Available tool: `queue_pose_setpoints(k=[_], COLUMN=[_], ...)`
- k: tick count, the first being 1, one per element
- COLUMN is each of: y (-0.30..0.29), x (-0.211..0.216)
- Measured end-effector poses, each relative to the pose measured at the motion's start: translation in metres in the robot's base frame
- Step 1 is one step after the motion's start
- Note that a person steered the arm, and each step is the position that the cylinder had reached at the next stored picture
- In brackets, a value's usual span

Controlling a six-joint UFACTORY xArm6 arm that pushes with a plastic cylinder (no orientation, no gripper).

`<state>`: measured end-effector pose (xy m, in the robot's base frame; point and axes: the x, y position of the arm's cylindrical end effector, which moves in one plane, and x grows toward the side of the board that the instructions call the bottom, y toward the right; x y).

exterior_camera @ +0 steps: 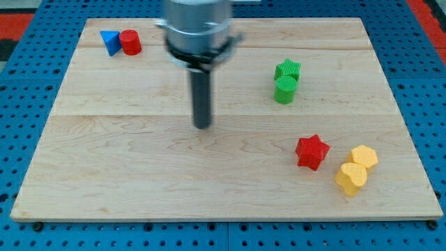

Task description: Move the red circle to the center of the board

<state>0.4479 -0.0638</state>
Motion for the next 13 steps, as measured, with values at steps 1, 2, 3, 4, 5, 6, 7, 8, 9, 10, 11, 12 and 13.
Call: queue_pose_setpoints(k=[1,2,3,4,5,6,7,8,9,10,11,12,13], y=[-0.006,0.031,0.065,0.051,-0.053,-0.136,-0.136,-0.117,-0.09,-0.1,-0.125,-0.118,-0.094], x=[-0.051,-0.089,-0.141,-0.207,-0.235,-0.227,-0.186,-0.131,-0.093,-0.104,-0.147,-0.175,-0.146])
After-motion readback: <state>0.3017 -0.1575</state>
